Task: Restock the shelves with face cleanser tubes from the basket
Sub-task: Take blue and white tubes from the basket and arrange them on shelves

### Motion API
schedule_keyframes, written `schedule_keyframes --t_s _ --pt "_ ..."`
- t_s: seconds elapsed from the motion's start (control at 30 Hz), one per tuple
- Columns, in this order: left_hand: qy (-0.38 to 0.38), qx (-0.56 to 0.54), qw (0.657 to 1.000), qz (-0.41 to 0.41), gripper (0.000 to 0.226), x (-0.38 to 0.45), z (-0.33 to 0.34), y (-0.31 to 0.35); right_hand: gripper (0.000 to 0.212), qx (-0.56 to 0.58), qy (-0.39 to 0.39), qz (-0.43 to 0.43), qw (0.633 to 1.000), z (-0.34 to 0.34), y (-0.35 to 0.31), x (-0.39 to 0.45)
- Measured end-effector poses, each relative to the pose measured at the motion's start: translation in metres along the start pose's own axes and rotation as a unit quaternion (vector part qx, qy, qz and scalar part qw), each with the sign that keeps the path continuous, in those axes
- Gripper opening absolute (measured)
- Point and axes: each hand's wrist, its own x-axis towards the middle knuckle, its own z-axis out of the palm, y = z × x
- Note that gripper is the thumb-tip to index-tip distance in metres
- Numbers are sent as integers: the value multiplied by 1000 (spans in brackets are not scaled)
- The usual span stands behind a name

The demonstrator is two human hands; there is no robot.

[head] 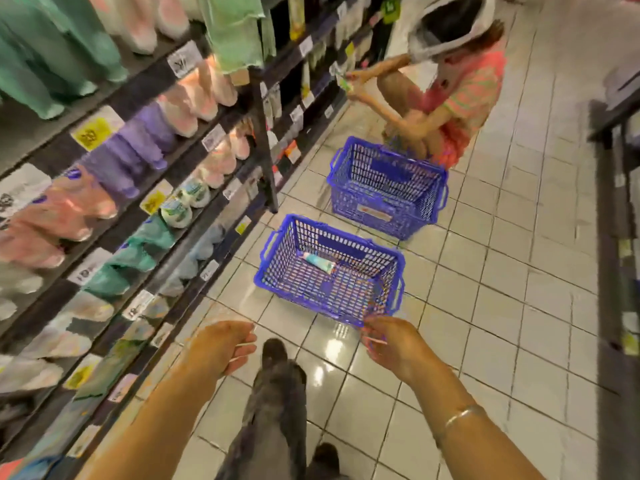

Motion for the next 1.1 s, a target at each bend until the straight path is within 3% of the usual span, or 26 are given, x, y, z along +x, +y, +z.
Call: schedule_keyframes --t_s 0.33,0.47,0.77,0.9,1.1 --pt "-28 71 997 -26 12 186 41 85 16 30 81 89 992 38 -77 163" --pt "-21 87 995 -37 10 268 62 92 17 36 87 134 986 63 -78 252" --pt "-14 90 993 -76 19 487 126 27 25 34 101 213 971 85 4 499" --pt "-24 53 994 -97 18 561 142 -18 16 30 90 220 971 97 36 595" --pt "-10 52 993 -107 16 635 162 -52 31 202 100 180 957 133 53 708"
